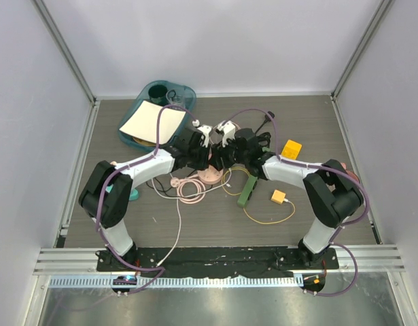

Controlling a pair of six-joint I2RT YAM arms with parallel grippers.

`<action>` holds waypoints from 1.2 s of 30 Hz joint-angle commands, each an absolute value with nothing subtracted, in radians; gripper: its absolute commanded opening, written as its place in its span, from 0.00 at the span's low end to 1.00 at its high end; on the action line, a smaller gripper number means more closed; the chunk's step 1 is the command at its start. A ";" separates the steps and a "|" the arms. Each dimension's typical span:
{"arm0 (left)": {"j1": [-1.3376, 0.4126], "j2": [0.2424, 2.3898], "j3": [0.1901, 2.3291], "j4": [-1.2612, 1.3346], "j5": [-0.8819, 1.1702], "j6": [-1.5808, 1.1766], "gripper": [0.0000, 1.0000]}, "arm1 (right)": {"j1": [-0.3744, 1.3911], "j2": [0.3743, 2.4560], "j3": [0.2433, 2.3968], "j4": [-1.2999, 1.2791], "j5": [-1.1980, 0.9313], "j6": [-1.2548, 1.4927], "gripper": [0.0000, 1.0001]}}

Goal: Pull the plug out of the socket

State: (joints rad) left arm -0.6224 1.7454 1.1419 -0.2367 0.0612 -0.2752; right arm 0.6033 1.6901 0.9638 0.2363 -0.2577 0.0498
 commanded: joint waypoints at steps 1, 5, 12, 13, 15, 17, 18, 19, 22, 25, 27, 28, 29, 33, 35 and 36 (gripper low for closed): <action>-0.623 1.779 1.138 -0.336 0.075 -0.236 0.07 | 0.618 1.716 1.006 0.252 -0.314 0.011 0.63; -0.623 1.789 1.143 -0.337 0.080 -0.238 0.07 | 0.618 1.733 1.012 0.256 -0.304 0.005 0.60; -0.623 1.802 1.149 -0.344 0.081 -0.236 0.07 | 0.618 1.784 1.038 0.265 -0.275 0.003 0.49; -0.621 1.802 1.147 -0.345 0.078 -0.235 0.07 | 0.618 1.789 1.043 0.264 -0.276 -0.017 0.49; -0.623 1.804 1.149 -0.345 0.074 -0.235 0.07 | 0.618 1.798 1.052 0.236 -0.261 -0.025 0.49; -0.623 1.804 1.147 -0.347 0.071 -0.235 0.07 | 0.618 1.802 1.051 0.235 -0.246 -0.025 0.48; -0.623 1.805 1.149 -0.345 0.071 -0.235 0.07 | 0.618 1.801 1.043 0.253 -0.238 -0.025 0.47; -0.623 1.807 1.150 -0.345 0.072 -0.235 0.07 | 0.618 1.795 1.029 0.262 -0.230 -0.023 0.45; -0.623 1.818 1.152 -0.348 0.074 -0.239 0.07 | 0.618 1.796 1.028 0.276 -0.222 -0.020 0.31; -0.623 1.821 1.152 -0.350 0.068 -0.239 0.07 | 0.620 1.801 1.042 0.250 -0.219 -0.038 0.27; -0.623 1.819 1.151 -0.350 0.064 -0.238 0.06 | 0.620 1.795 1.045 0.218 -0.216 -0.055 0.34; -0.623 1.821 1.150 -0.350 0.060 -0.238 0.06 | 0.618 1.790 1.039 0.212 -0.212 -0.061 0.37; -0.623 1.821 1.150 -0.350 0.061 -0.239 0.06 | 0.618 1.773 1.031 0.210 -0.213 -0.070 0.40; -0.623 1.828 1.154 -0.351 0.060 -0.236 0.07 | 0.618 1.756 1.017 0.192 -0.193 -0.104 0.40; -0.623 1.830 1.157 -0.353 0.061 -0.236 0.06 | 0.630 1.759 1.026 0.167 -0.167 -0.117 0.42; -0.623 1.833 1.160 -0.351 0.063 -0.238 0.06 | 0.635 1.759 1.034 0.161 -0.155 -0.121 0.45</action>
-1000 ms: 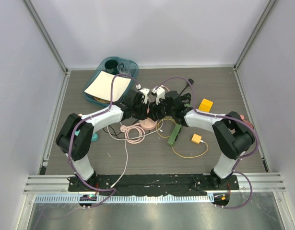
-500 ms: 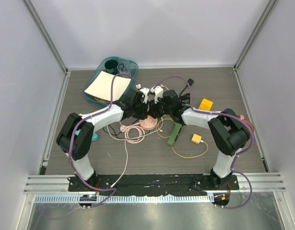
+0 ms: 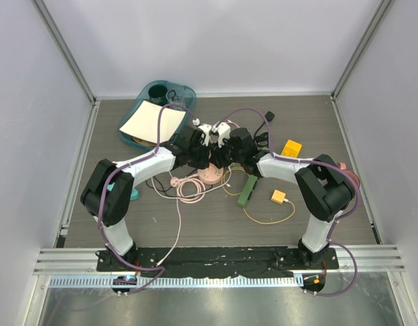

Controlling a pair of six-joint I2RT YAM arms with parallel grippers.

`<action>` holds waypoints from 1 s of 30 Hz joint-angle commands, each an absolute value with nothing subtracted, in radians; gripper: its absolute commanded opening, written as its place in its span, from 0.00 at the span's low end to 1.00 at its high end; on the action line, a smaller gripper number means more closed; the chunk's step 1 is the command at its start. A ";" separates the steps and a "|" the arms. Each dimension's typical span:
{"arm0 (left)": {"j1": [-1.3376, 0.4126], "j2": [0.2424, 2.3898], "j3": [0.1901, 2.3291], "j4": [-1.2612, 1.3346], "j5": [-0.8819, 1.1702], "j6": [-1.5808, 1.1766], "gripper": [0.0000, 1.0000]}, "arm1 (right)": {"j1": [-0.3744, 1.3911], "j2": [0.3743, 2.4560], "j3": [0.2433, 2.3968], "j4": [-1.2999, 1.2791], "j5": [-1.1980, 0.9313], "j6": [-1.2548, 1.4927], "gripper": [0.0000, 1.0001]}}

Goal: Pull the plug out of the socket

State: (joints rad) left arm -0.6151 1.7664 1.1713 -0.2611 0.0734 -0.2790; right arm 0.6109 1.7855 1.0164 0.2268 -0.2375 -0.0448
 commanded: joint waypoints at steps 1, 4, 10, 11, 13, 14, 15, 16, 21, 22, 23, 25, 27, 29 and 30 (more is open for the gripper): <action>-0.623 1.835 1.158 -0.354 0.064 -0.238 0.06 | 0.646 1.758 1.035 0.153 -0.141 -0.132 0.53; -0.623 1.833 1.157 -0.356 0.060 -0.236 0.06 | 0.653 1.753 1.029 0.156 -0.158 -0.140 0.55; -0.623 1.838 1.157 -0.356 0.060 -0.236 0.06 | 0.653 1.770 1.020 0.218 -0.147 -0.121 0.33; -0.623 1.838 1.157 -0.354 0.060 -0.236 0.06 | 0.653 1.769 1.016 0.251 -0.152 -0.115 0.31; -0.623 1.848 1.157 -0.354 0.064 -0.239 0.06 | 0.652 1.766 1.002 0.282 -0.181 -0.104 0.18; -0.623 1.850 1.157 -0.354 0.066 -0.241 0.06 | 0.652 1.769 1.005 0.290 -0.189 -0.106 0.12; -0.623 1.855 1.157 -0.353 0.064 -0.245 0.06 | 0.652 1.769 1.005 0.296 -0.204 -0.106 0.05; -0.623 1.858 1.157 -0.351 0.067 -0.247 0.06 | 0.653 1.766 1.003 0.304 -0.230 -0.104 0.01; -0.623 1.896 1.158 -0.345 0.074 -0.255 0.06 | 0.653 1.701 0.977 0.412 -0.276 -0.043 0.01; -0.623 1.902 1.160 -0.345 0.072 -0.256 0.06 | 0.655 1.686 0.967 0.438 -0.265 -0.034 0.01; -0.623 1.916 1.157 -0.347 0.066 -0.258 0.06 | 0.653 1.655 0.950 0.490 -0.255 -0.026 0.01; -0.623 1.930 1.157 -0.348 0.063 -0.262 0.06 | 0.650 1.638 0.951 0.523 -0.220 -0.002 0.01; -0.623 1.942 1.155 -0.345 0.063 -0.268 0.05 | 0.632 1.629 0.957 0.543 -0.225 0.063 0.01; -0.623 1.944 1.147 -0.334 0.057 -0.281 0.05 | 0.597 1.634 0.974 0.551 -0.244 0.110 0.01; -0.623 1.947 1.144 -0.333 0.057 -0.281 0.05 | 0.586 1.637 0.974 0.557 -0.251 0.126 0.01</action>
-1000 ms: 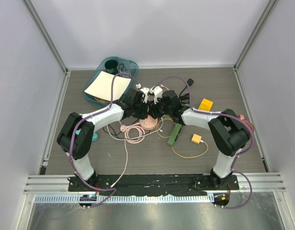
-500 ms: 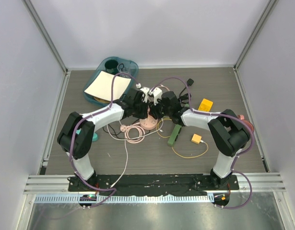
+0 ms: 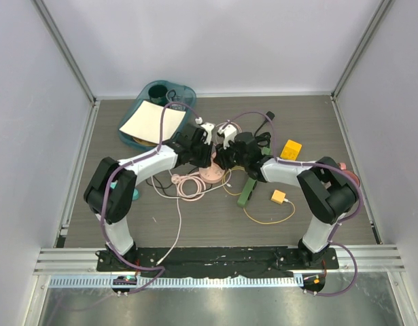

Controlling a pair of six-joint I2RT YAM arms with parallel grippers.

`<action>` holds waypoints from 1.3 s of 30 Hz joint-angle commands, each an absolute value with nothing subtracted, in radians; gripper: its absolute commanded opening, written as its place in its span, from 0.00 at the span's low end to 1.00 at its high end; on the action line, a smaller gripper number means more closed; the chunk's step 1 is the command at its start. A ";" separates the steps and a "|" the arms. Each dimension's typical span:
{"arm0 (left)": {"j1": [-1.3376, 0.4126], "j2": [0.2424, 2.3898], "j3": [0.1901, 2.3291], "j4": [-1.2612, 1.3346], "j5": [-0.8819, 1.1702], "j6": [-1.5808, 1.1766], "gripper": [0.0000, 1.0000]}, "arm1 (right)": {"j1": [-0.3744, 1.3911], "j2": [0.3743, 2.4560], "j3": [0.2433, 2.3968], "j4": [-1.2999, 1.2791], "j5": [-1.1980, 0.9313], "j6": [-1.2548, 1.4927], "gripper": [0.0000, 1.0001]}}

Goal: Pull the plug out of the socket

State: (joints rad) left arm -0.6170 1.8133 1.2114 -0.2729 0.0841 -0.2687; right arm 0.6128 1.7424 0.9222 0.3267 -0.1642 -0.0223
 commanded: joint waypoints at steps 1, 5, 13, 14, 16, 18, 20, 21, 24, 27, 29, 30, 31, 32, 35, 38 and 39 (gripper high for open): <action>-0.623 1.948 1.143 -0.336 0.054 -0.279 0.05 | 0.563 1.638 0.974 0.569 -0.261 0.161 0.01; -0.623 1.967 1.146 -0.341 0.041 -0.279 0.05 | 0.554 1.641 0.985 0.557 -0.305 0.178 0.01; -0.623 2.003 1.163 -0.353 0.020 -0.278 0.04 | 0.643 1.602 1.020 0.417 -0.201 0.005 0.01; -0.623 2.006 1.166 -0.353 0.023 -0.279 0.04 | 0.652 1.595 1.016 0.416 -0.186 -0.038 0.01; -0.623 2.011 1.167 -0.354 0.025 -0.281 0.04 | 0.667 1.583 1.014 0.416 -0.175 -0.043 0.01; -0.623 2.014 1.169 -0.354 0.023 -0.281 0.04 | 0.663 1.571 1.006 0.445 -0.172 -0.017 0.01; -0.623 2.019 1.172 -0.359 0.023 -0.281 0.04 | 0.652 1.572 1.012 0.456 -0.190 -0.002 0.01; -0.623 2.017 1.172 -0.359 0.023 -0.281 0.04 | 0.641 1.575 1.015 0.462 -0.208 0.071 0.01; -0.623 2.020 1.173 -0.364 0.025 -0.282 0.04 | 0.578 1.589 1.014 0.514 -0.278 0.159 0.01; -0.623 2.029 1.180 -0.368 0.025 -0.282 0.04 | 0.572 1.594 1.032 0.496 -0.282 0.170 0.01; -0.623 2.036 1.184 -0.371 0.025 -0.282 0.04 | 0.574 1.591 1.032 0.489 -0.284 0.178 0.01; -0.623 2.042 1.187 -0.373 0.026 -0.282 0.04 | 0.578 1.588 1.032 0.492 -0.279 0.175 0.01; -0.623 2.043 1.190 -0.376 0.023 -0.284 0.04 | 0.584 1.583 1.037 0.480 -0.270 0.154 0.01; -0.623 2.043 1.190 -0.376 0.023 -0.285 0.04 | 0.597 1.585 1.043 0.466 -0.259 0.141 0.01; -0.621 2.037 1.189 -0.376 0.018 -0.285 0.04 | 0.595 1.595 1.063 0.427 -0.245 0.140 0.01; -0.623 2.014 1.200 -0.385 0.029 -0.287 0.04 | 0.565 1.620 1.058 0.388 -0.204 0.147 0.01; -0.623 2.000 1.203 -0.385 0.037 -0.287 0.05 | 0.554 1.629 1.055 0.371 -0.196 0.156 0.01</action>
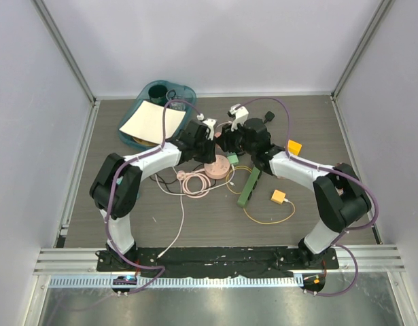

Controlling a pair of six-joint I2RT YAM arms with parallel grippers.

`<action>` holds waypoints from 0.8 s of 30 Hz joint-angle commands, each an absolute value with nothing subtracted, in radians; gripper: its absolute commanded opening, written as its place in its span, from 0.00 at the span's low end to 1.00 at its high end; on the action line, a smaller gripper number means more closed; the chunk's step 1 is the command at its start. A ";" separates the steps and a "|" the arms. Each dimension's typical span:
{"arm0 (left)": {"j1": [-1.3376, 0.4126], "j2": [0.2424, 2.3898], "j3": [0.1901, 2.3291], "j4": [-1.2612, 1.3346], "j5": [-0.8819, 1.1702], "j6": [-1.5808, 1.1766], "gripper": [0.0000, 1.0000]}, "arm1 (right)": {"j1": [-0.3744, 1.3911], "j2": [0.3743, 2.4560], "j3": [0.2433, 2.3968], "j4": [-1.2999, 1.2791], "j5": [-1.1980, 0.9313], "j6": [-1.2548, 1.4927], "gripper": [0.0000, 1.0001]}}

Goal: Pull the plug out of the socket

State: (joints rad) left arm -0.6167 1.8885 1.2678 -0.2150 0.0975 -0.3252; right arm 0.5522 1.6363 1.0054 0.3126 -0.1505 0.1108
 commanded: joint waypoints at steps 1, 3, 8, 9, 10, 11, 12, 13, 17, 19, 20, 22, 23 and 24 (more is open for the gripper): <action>-0.624 1.978 1.206 -0.387 0.052 -0.290 0.07 | 0.537 1.647 1.054 0.361 -0.190 0.173 0.01; -0.623 1.957 1.232 -0.406 0.063 -0.299 0.12 | 0.497 1.663 1.049 0.350 -0.181 0.219 0.01; -0.623 1.908 1.291 -0.449 0.061 -0.292 0.48 | 0.460 1.756 1.107 0.244 -0.198 0.265 0.23; -0.624 1.910 1.302 -0.460 0.055 -0.281 0.50 | 0.456 1.761 1.112 0.233 -0.199 0.285 0.37; -0.623 1.913 1.327 -0.471 0.049 -0.276 0.54 | 0.453 1.764 1.112 0.230 -0.202 0.297 0.46; -0.623 1.919 1.336 -0.485 0.048 -0.272 0.56 | 0.449 1.764 1.112 0.221 -0.204 0.305 0.50; -0.623 1.922 1.345 -0.491 0.048 -0.265 0.57 | 0.446 1.760 1.112 0.216 -0.206 0.316 0.56; -0.623 1.922 1.356 -0.492 0.049 -0.265 0.60 | 0.443 1.756 1.111 0.212 -0.203 0.316 0.60; -0.624 1.913 1.370 -0.485 0.058 -0.259 0.62 | 0.433 1.703 1.098 0.166 -0.190 0.316 0.79; -0.624 1.907 1.381 -0.482 0.061 -0.256 0.62 | 0.428 1.668 1.103 0.135 -0.189 0.313 0.84; -0.623 1.907 1.384 -0.479 0.063 -0.256 0.62 | 0.425 1.655 1.106 0.097 -0.175 0.316 0.84; -0.624 1.901 1.391 -0.474 0.067 -0.256 0.62 | 0.426 1.620 1.109 0.057 -0.155 0.342 0.83; -0.624 1.899 1.394 -0.471 0.069 -0.256 0.61 | 0.423 1.608 1.105 0.039 -0.150 0.354 0.83; -0.624 1.896 1.397 -0.469 0.068 -0.258 0.61 | 0.425 1.594 1.089 0.035 -0.150 0.363 0.83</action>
